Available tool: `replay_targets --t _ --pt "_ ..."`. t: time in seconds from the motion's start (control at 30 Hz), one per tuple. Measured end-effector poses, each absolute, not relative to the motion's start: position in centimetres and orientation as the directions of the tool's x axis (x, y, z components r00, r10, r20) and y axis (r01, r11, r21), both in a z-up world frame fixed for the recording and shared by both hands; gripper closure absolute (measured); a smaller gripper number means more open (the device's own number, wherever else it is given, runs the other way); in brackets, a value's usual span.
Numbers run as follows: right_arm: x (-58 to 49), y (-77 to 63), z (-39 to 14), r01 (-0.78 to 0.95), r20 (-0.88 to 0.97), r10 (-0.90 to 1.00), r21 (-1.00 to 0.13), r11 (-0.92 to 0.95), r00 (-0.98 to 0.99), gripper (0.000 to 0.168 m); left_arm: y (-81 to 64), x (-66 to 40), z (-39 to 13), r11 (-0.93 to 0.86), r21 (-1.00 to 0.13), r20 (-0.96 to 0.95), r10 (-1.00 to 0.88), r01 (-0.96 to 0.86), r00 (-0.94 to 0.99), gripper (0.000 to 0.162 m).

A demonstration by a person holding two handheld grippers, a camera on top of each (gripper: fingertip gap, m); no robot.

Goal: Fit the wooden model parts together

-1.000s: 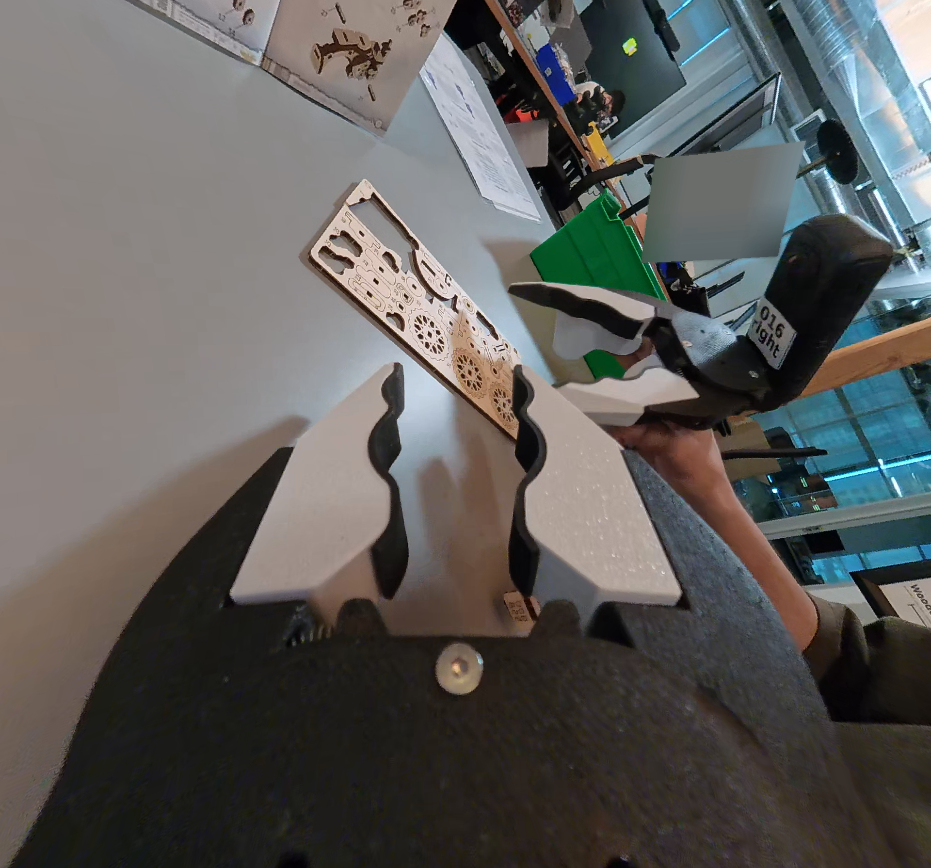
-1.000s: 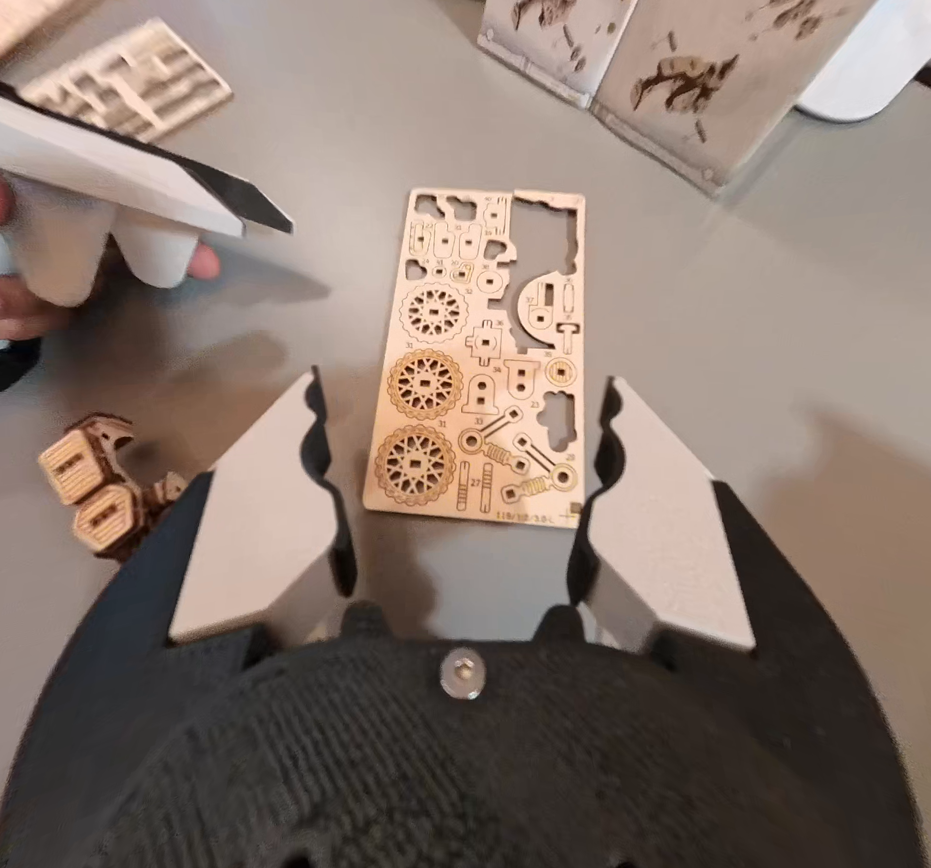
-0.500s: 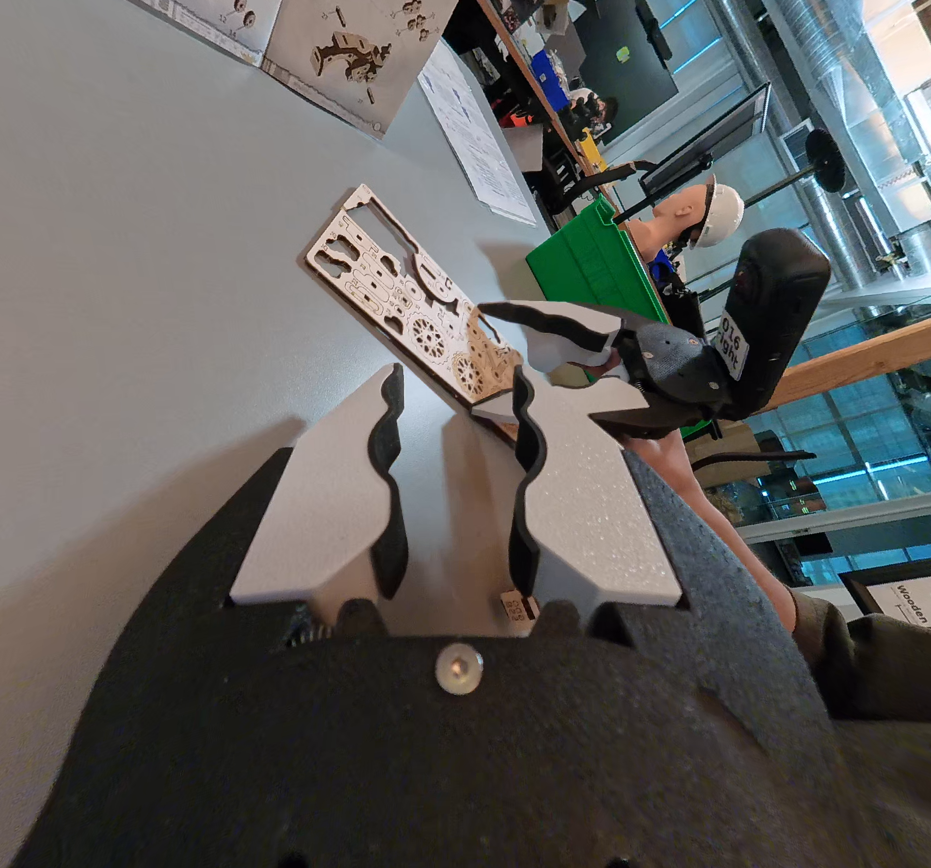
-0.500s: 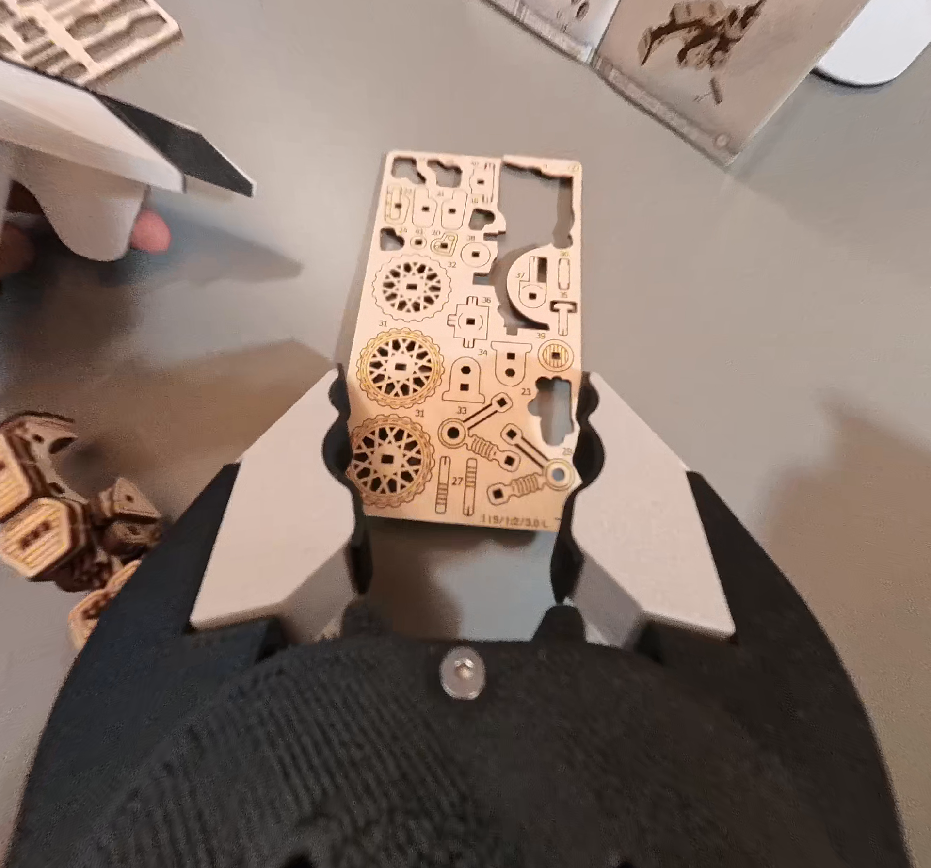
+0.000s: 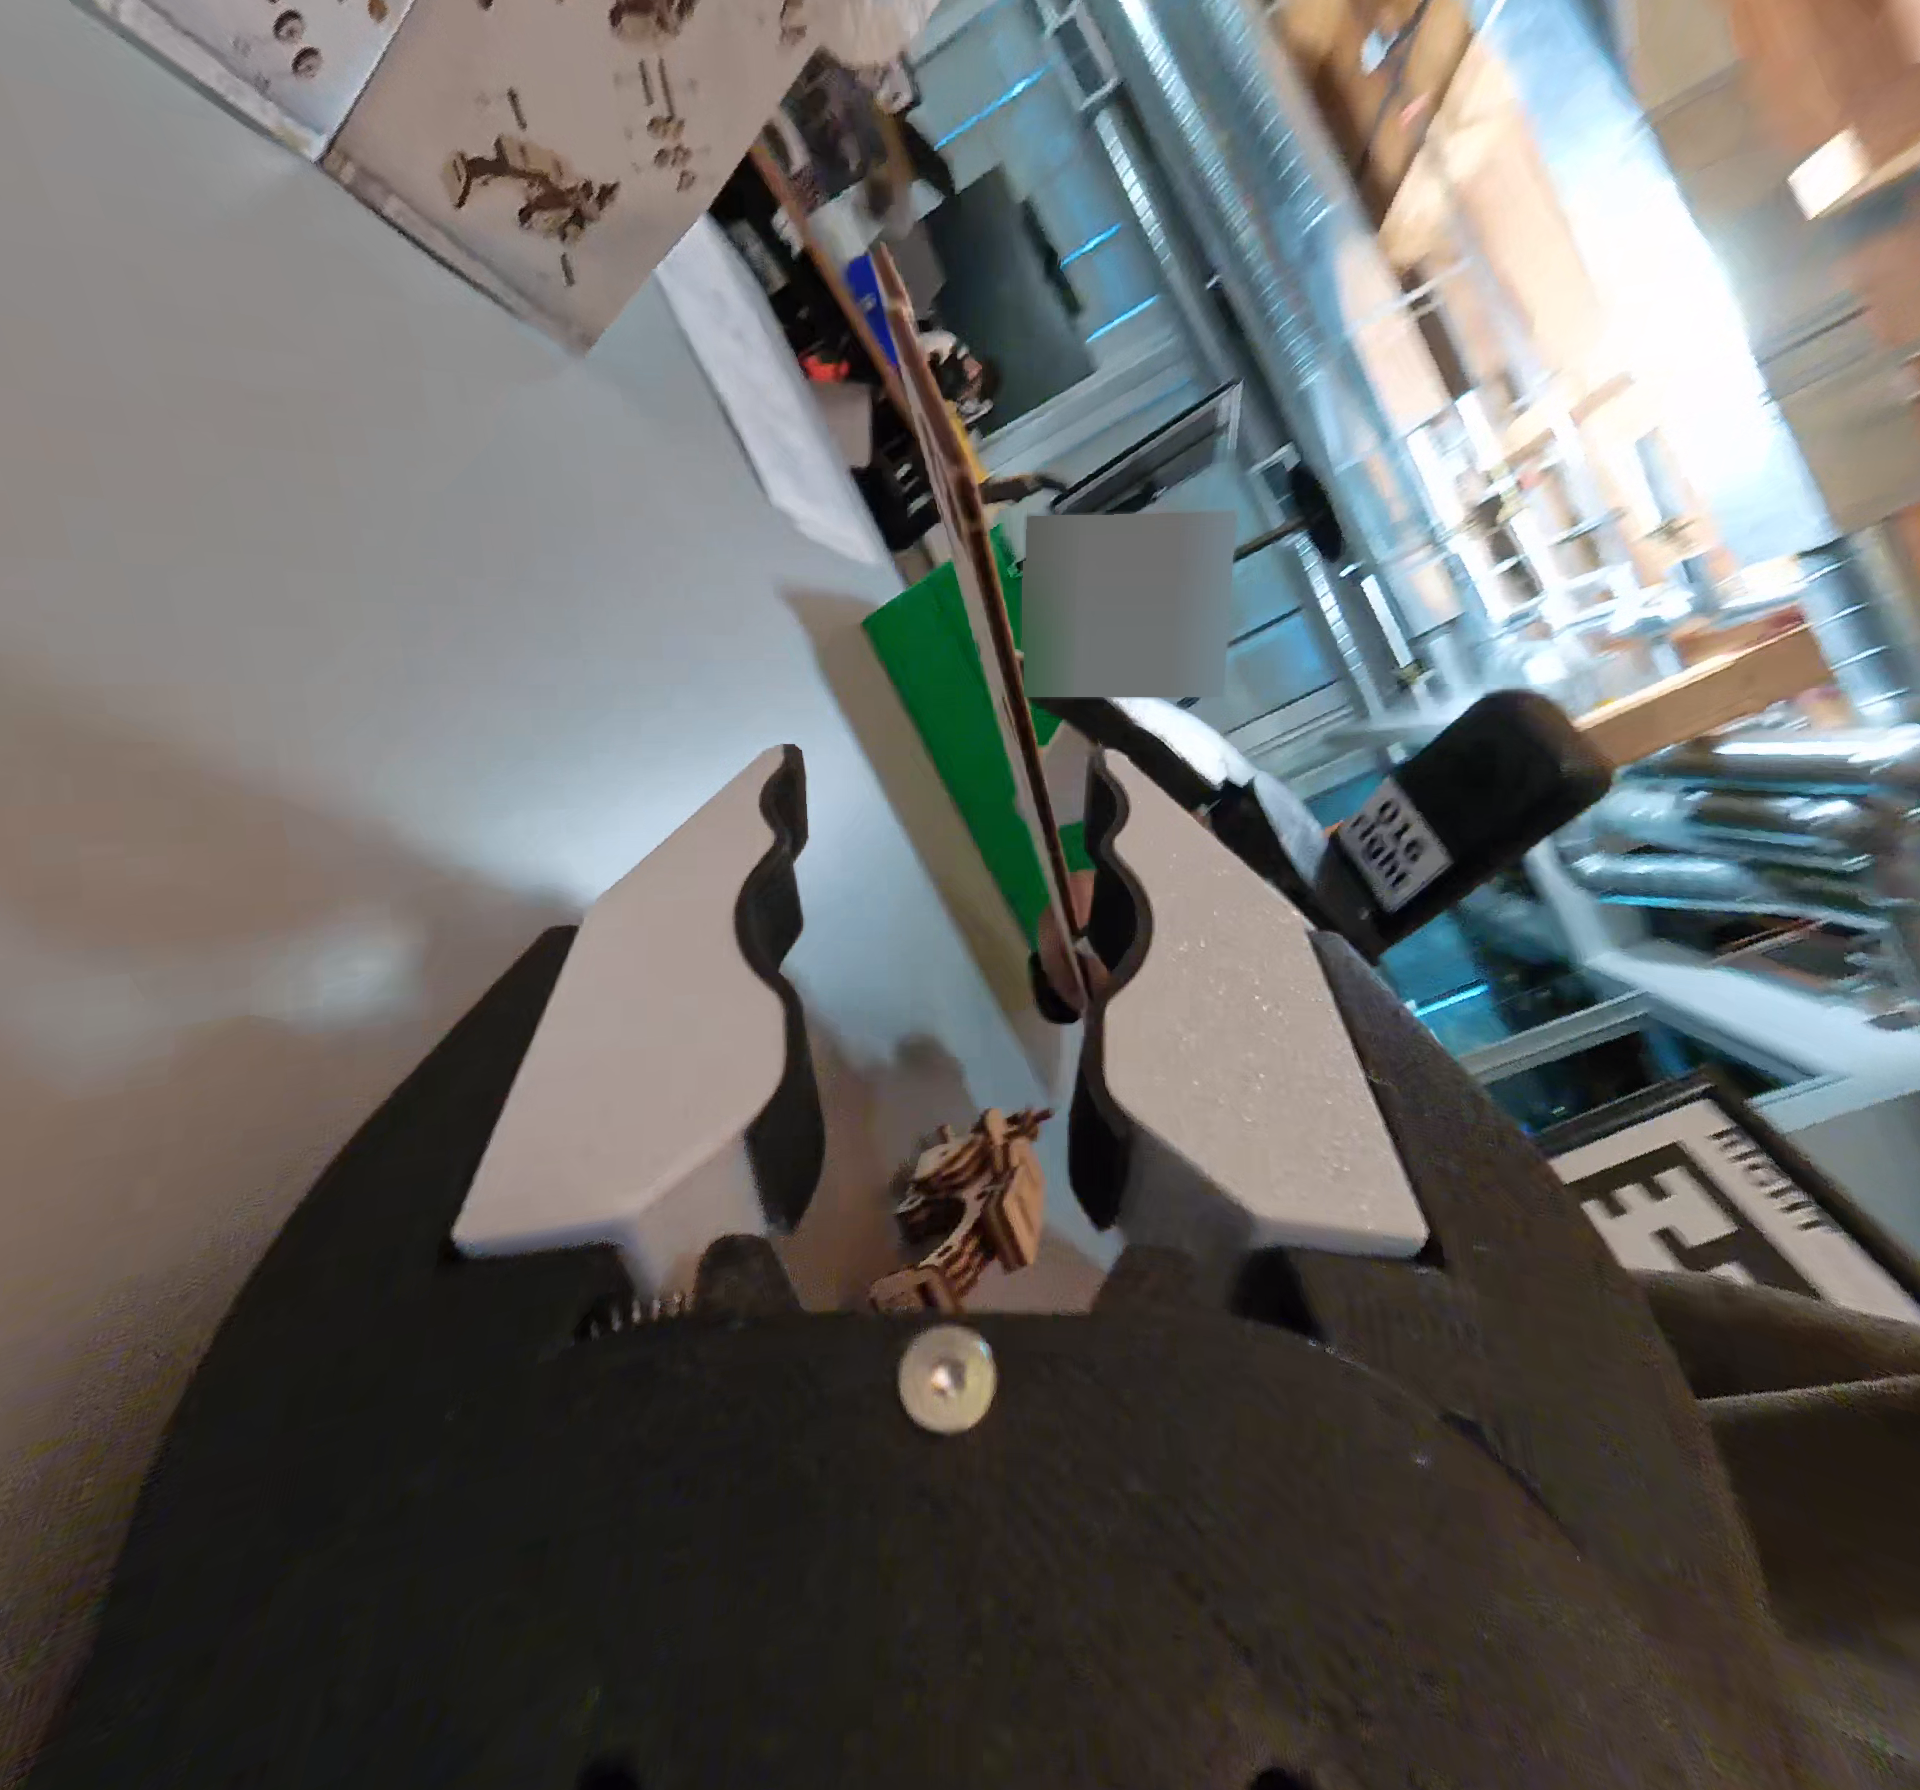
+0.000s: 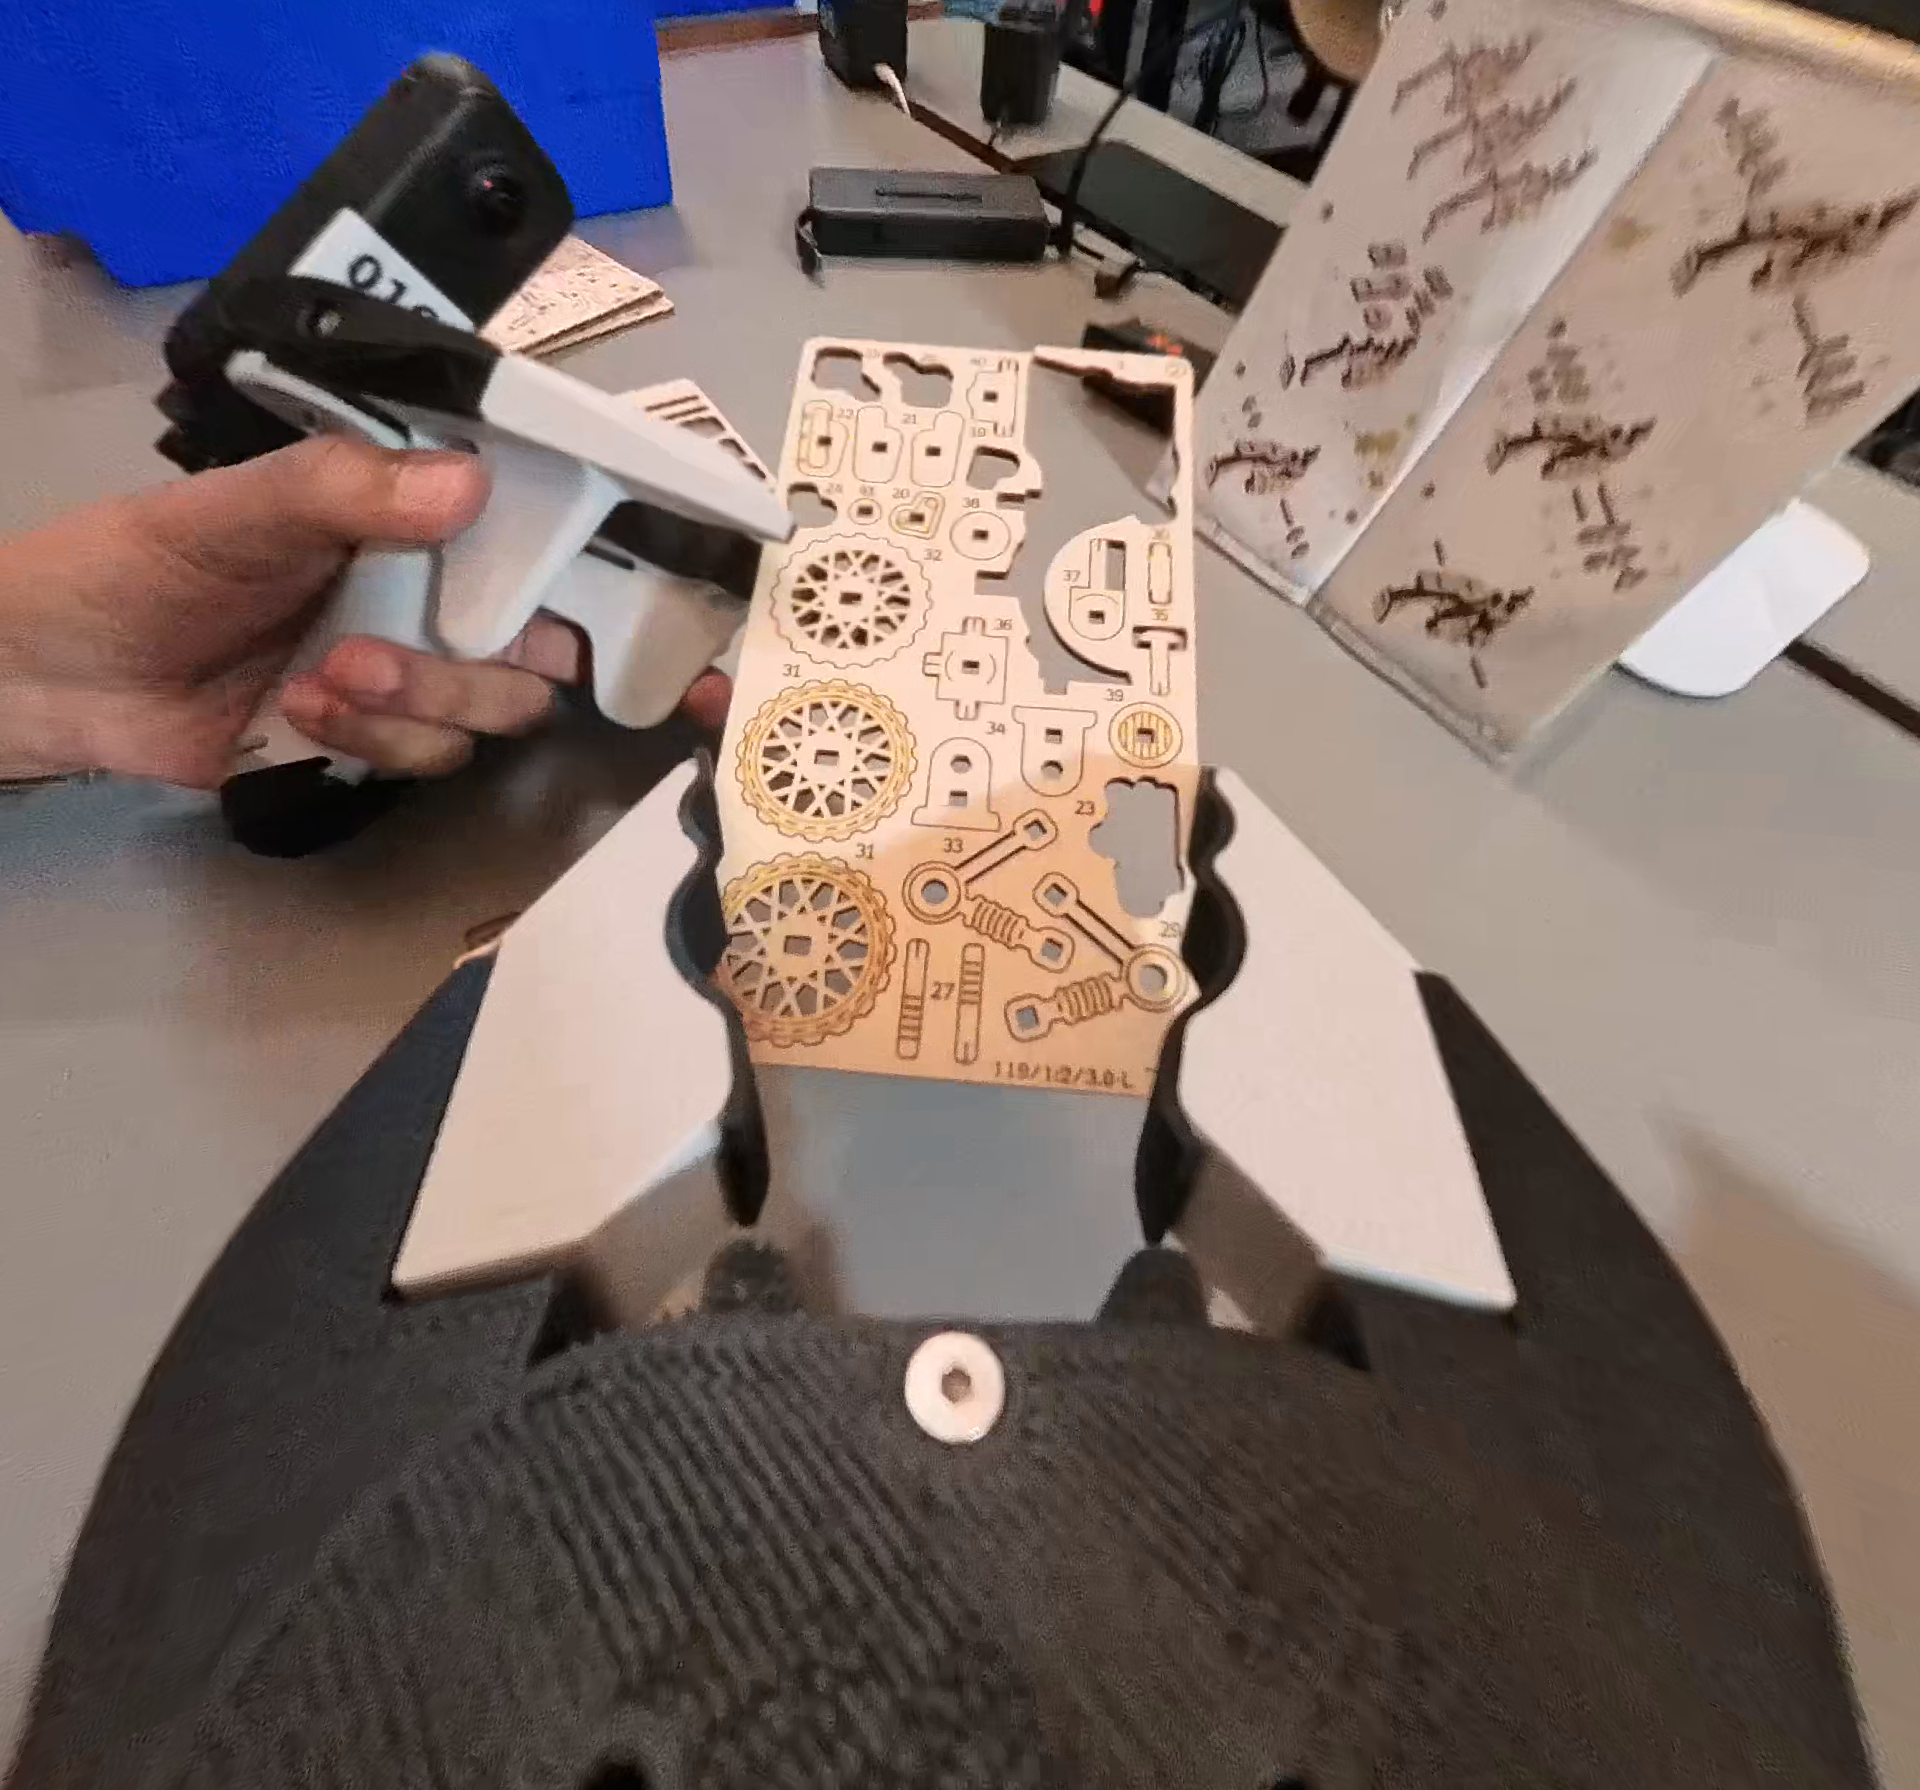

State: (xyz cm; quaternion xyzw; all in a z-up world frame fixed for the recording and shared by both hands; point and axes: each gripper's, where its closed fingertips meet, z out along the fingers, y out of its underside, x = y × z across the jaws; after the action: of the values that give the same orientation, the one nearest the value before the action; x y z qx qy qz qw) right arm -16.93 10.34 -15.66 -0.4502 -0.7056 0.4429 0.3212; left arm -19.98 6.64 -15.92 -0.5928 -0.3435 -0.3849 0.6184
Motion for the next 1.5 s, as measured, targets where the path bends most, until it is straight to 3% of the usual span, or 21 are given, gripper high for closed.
replay_targets --t 0.27,0.33,0.43,0.57,0.7,0.87,1.07,1.3,1.37,1.5 --pt "-16.7 8.9 -14.5 0.247 0.182 0.896 -0.922 0.299 -0.405 0.078 6.2 -19.4 -14.0 0.011 -0.398 0.891 -0.236 0.917 0.389 0.135" --pt "-16.8 9.0 -14.8 0.248 0.214 0.894 -0.911 0.328 -0.394 0.077 6.1 -19.3 -13.5 0.024 -0.401 0.882 -0.261 0.916 0.393 0.158" --pt "-16.9 8.9 -14.7 0.215 0.292 0.881 -0.896 0.388 -0.371 0.077 6.2 -19.5 -13.7 0.042 -0.446 0.869 -0.219 0.894 0.444 0.161" --pt "-16.9 9.4 -13.7 0.127 0.354 0.884 -0.905 0.406 -0.304 0.093 5.6 -20.3 -13.1 0.1 -0.502 0.837 -0.196 0.859 0.511 0.162" --pt "-16.5 11.8 -11.1 0.019 0.218 0.948 -0.973 0.229 -0.23 0.101 5.2 -20.8 -12.8 0.124 -0.559 0.804 -0.158 0.82 0.573 0.162" --pt "-16.7 13.0 -11.2 0.085 -0.032 0.962 -0.996 -0.009 -0.273 0.102 5.4 -19.8 -12.2 0.107 -0.631 0.748 -0.178 0.769 0.639 0.162" --pt "-17.1 10.8 -12.8 0.258 -0.342 0.848 -0.933 -0.252 -0.405 0.097 6.2 -17.6 -11.8 0.06 -0.764 0.624 -0.186 0.643 0.759 0.162" --pt "-16.8 8.3 -13.6 0.351 -0.445 0.749 -0.888 -0.298 -0.49 0.151 6.8 -17.7 -12.4 0.062 -0.769 0.625 -0.134 0.636 0.769 0.155" --pt "-16.9 8.1 -13.4 0.346 -0.453 0.744 -0.885 -0.311 -0.491 0.149 6.6 -17.9 -12.2 0.075 -0.756 0.636 -0.147 0.65 0.757 0.155" --pt "-17.4 8.4 -12.9 0.316 -0.407 0.772 -0.907 -0.278 -0.488 0.126 6.5 -17.0 -11.4 0.079 -0.783 0.598 -0.182 0.618 0.781 0.161"
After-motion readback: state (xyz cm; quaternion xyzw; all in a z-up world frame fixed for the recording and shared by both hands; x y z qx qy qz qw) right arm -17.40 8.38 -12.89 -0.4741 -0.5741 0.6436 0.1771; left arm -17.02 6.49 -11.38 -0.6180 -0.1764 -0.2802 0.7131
